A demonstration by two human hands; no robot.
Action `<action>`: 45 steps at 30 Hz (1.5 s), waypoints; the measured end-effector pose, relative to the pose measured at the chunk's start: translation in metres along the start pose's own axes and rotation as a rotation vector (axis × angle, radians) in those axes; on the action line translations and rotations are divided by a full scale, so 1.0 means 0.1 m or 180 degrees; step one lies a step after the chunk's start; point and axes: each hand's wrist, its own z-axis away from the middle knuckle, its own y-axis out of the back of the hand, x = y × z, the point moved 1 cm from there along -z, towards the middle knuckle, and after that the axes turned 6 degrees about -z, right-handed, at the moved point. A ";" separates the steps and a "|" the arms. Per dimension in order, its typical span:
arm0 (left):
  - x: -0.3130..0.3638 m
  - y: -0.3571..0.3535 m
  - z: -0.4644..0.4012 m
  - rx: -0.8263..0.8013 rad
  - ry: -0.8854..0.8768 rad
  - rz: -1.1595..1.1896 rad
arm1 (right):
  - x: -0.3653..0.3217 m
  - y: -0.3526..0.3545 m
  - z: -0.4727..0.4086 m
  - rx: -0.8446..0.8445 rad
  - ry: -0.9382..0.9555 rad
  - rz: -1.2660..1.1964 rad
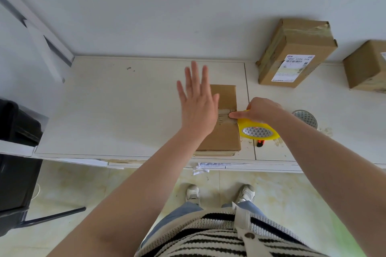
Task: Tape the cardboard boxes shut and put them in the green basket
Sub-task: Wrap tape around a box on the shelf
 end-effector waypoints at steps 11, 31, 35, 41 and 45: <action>0.08 -0.38 0.00 -0.0555 -0.0424 -0.0434 | 0.00 -0.03 0.04 0.0085 -0.0062 0.0010; -0.04 -0.47 0.11 -0.0994 -0.0265 -0.0512 | 0.07 -0.01 0.12 0.0004 0.0404 -0.0358; -0.19 -0.40 0.10 -0.1071 -0.0146 -0.0179 | 0.25 0.19 0.23 -0.0209 0.0835 -0.1181; -0.49 -0.30 0.05 -0.1172 -0.0054 0.0535 | -0.10 0.34 0.39 0.0335 0.0814 -0.0444; -0.71 -0.19 0.00 -0.1597 0.0266 0.1119 | -0.44 0.33 0.45 0.0760 0.0907 -0.0100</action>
